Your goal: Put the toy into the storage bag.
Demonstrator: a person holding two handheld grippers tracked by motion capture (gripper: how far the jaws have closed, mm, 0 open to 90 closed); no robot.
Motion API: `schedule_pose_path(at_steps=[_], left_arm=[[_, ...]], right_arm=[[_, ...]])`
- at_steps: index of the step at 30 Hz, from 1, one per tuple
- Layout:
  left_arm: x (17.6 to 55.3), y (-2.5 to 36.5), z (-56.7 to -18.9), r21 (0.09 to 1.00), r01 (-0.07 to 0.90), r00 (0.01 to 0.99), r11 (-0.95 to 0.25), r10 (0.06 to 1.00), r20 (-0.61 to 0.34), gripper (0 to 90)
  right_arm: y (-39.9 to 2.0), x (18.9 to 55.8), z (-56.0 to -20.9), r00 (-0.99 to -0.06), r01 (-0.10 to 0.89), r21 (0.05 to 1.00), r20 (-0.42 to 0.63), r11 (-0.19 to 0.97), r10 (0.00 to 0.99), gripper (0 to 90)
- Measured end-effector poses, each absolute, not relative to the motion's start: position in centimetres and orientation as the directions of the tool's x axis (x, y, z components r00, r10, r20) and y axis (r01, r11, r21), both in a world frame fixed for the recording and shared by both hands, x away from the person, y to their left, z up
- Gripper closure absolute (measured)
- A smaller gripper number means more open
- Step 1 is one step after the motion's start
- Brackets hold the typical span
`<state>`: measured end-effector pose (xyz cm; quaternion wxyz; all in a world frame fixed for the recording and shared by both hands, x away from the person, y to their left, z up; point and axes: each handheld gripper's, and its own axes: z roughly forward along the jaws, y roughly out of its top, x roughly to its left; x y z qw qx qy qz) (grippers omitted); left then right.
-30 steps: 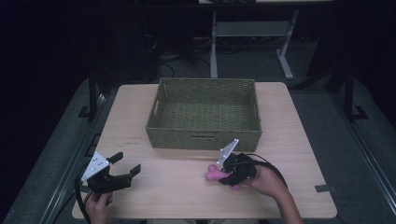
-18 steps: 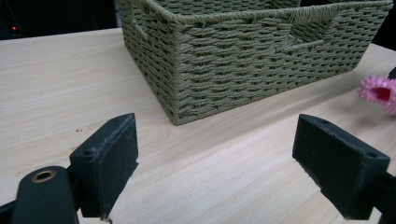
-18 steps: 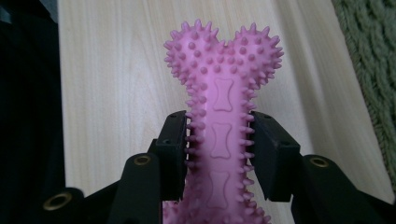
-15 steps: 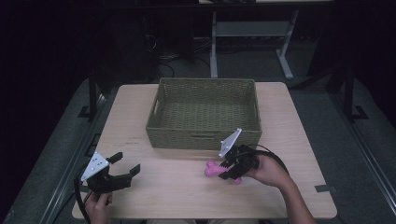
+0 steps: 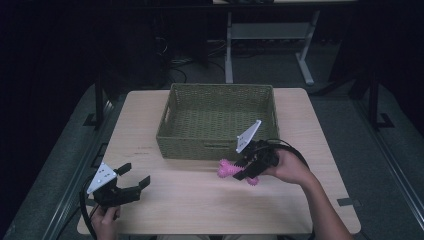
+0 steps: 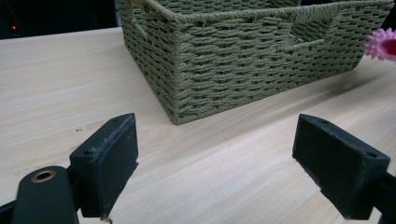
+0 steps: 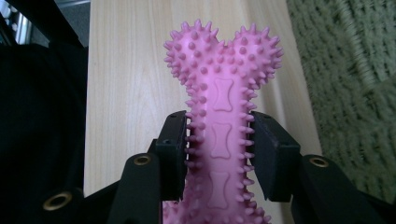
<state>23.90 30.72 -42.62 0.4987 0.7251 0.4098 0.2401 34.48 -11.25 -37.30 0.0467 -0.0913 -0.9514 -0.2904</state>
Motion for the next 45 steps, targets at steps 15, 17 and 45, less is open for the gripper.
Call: schedule_pose_path(at_steps=[15,17,45], left_arm=[[23.9,30.8,-42.7,0.919,0.359,0.545,-0.164,0.836,-0.063,13.8],[23.9,30.8,-42.7,0.919,0.359,0.545,-0.163,0.836,-0.064,13.8],[24.0,30.9,-42.7,0.919,0.362,0.542,-0.156,0.837,-0.071,13.8]], right_arm=[[-11.7,36.5,-34.6,-0.980,0.196,0.567,0.134,0.800,0.145,58.0],[-11.8,36.7,-34.5,-0.980,0.198,0.574,0.135,0.795,0.147,58.0],[-10.9,40.3,-31.7,-0.980,0.197,0.581,0.131,0.790,0.148,58.0]])
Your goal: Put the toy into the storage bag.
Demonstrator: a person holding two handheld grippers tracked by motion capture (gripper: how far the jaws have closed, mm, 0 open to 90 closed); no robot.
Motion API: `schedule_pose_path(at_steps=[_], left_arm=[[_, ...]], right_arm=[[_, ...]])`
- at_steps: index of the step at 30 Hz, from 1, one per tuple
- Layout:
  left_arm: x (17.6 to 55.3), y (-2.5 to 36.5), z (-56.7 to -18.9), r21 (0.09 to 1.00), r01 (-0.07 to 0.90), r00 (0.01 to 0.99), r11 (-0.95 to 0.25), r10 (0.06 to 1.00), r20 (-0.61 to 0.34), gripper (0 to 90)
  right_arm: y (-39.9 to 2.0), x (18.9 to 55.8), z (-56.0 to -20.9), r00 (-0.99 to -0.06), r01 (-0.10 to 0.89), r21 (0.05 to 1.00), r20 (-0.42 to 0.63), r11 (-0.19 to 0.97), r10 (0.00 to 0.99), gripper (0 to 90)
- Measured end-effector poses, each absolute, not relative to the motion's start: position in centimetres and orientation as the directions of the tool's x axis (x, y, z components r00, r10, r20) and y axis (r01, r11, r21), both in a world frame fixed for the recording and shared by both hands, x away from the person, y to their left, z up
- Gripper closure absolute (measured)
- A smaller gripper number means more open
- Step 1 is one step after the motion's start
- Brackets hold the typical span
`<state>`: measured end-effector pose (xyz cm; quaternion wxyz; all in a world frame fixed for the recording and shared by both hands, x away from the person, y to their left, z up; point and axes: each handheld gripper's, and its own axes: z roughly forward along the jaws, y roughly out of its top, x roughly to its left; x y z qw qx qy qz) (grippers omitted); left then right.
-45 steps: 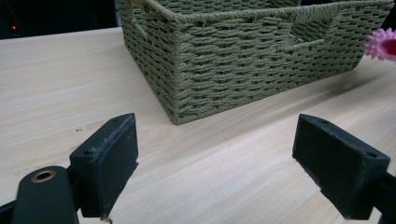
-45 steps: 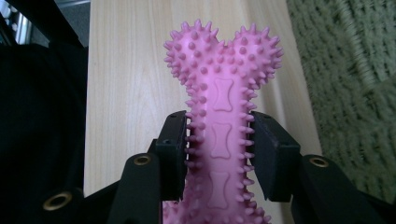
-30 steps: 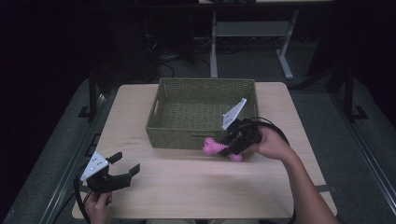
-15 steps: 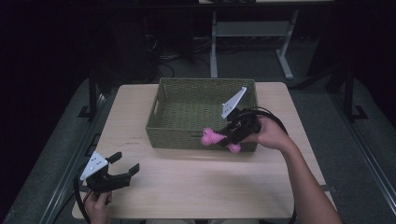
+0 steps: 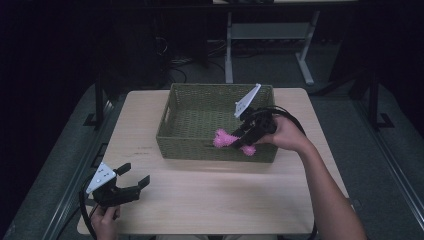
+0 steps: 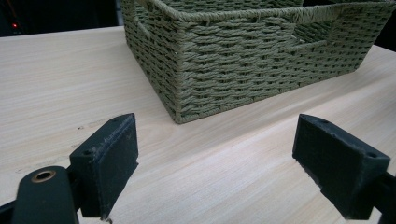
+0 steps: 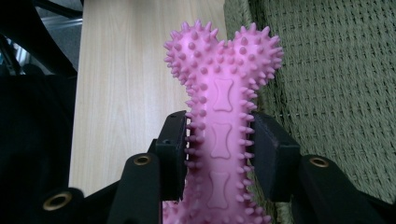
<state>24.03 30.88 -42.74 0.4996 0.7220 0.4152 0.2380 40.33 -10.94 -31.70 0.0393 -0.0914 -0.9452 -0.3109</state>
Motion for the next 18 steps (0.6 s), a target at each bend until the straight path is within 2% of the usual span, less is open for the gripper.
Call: schedule_pose_path(at_steps=[18], left_arm=[[24.3,30.8,-42.8,0.918,0.363,0.548,-0.159,0.834,-0.072,13.8]], right_arm=[[-10.6,43.0,-30.4,-0.978,0.209,0.543,0.122,0.813,0.170,58.0]])
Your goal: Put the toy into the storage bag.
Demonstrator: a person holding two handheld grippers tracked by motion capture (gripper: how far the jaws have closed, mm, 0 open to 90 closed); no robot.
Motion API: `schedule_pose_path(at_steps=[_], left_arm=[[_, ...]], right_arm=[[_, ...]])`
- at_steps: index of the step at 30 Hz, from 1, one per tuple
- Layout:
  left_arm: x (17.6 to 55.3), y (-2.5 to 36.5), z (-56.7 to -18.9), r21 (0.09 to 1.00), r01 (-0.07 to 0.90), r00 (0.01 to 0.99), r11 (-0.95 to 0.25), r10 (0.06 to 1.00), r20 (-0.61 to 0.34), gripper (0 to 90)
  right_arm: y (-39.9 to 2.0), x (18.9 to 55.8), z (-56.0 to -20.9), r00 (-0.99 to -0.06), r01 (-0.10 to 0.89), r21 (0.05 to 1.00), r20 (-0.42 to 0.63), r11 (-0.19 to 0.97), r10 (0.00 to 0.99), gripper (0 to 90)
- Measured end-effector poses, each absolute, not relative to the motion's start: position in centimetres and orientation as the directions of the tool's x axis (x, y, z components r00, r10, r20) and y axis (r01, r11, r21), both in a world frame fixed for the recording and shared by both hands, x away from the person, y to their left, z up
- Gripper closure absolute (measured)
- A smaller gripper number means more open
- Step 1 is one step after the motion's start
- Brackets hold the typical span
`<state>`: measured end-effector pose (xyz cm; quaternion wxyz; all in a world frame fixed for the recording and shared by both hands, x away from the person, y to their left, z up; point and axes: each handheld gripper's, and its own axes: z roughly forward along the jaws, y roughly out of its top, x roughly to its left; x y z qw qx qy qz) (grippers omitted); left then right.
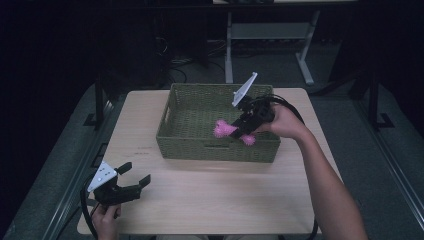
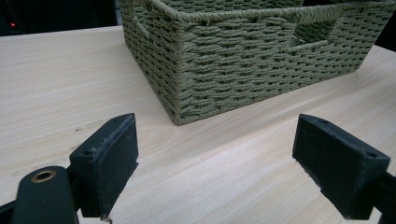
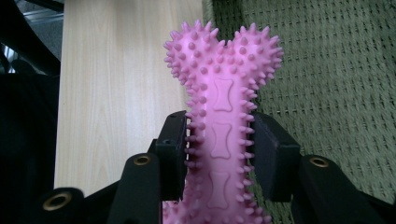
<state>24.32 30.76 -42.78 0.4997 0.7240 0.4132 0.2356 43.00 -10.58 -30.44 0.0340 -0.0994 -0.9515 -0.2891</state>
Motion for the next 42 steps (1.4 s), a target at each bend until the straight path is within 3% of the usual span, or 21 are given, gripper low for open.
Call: schedule_pose_path(at_steps=[42], left_arm=[[24.3,31.1,-43.0,0.916,0.373,0.538,-0.147,0.838,-0.085,13.8]], right_arm=[[-8.5,49.2,-34.0,-0.956,0.289,0.453,0.189,0.843,0.226,57.8]])
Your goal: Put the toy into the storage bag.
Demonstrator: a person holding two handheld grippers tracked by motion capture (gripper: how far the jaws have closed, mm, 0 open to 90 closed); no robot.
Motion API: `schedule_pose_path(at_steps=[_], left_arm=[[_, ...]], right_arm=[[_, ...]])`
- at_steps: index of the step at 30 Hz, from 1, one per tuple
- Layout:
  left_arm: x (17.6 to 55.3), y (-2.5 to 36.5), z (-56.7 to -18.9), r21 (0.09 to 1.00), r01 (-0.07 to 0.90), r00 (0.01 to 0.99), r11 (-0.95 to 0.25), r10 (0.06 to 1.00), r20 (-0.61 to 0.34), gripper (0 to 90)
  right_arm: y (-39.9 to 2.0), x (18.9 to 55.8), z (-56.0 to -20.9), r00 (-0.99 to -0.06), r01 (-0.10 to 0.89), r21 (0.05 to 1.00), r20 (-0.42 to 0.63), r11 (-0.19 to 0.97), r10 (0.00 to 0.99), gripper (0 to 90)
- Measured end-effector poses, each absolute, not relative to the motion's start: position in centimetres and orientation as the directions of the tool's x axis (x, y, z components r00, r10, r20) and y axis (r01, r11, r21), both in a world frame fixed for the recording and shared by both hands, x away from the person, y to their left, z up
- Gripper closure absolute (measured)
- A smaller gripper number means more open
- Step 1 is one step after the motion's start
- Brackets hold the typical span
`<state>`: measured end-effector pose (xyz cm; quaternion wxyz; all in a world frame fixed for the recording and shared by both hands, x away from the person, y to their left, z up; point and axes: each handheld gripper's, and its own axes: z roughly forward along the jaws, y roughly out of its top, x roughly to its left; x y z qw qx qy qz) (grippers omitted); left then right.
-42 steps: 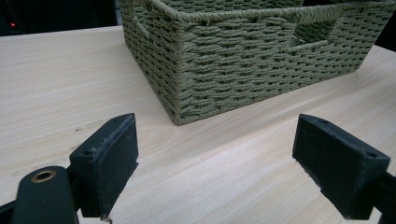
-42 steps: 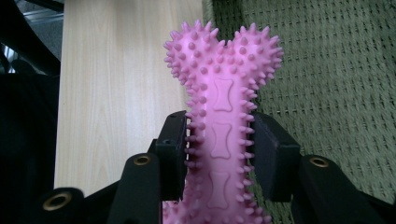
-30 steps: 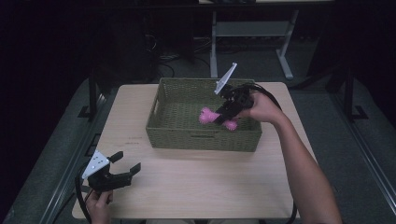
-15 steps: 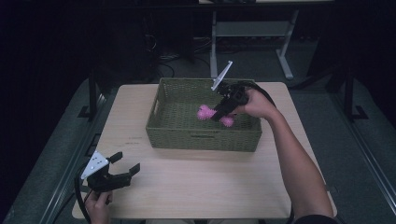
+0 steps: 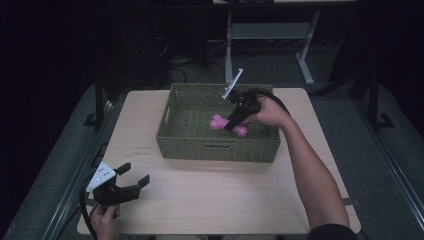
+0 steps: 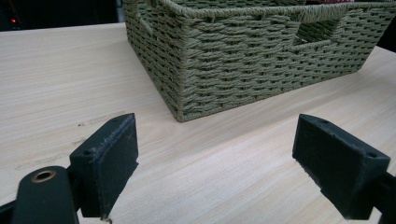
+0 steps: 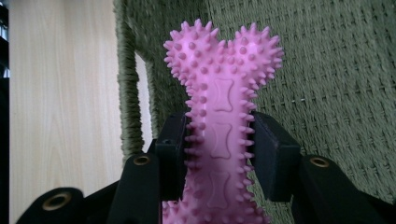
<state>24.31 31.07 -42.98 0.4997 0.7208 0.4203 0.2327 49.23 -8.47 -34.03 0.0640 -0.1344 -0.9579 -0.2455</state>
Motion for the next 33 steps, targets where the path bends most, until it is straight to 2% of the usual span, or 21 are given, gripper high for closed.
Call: schedule_pose_path(at_steps=[33], left_arm=[[24.4,30.9,-43.1,0.915,0.376,0.540,-0.149,0.837,-0.086,13.8]], right_arm=[[-9.3,49.4,-36.1,-0.939,0.334,0.404,0.221,0.852,0.263,57.6]])
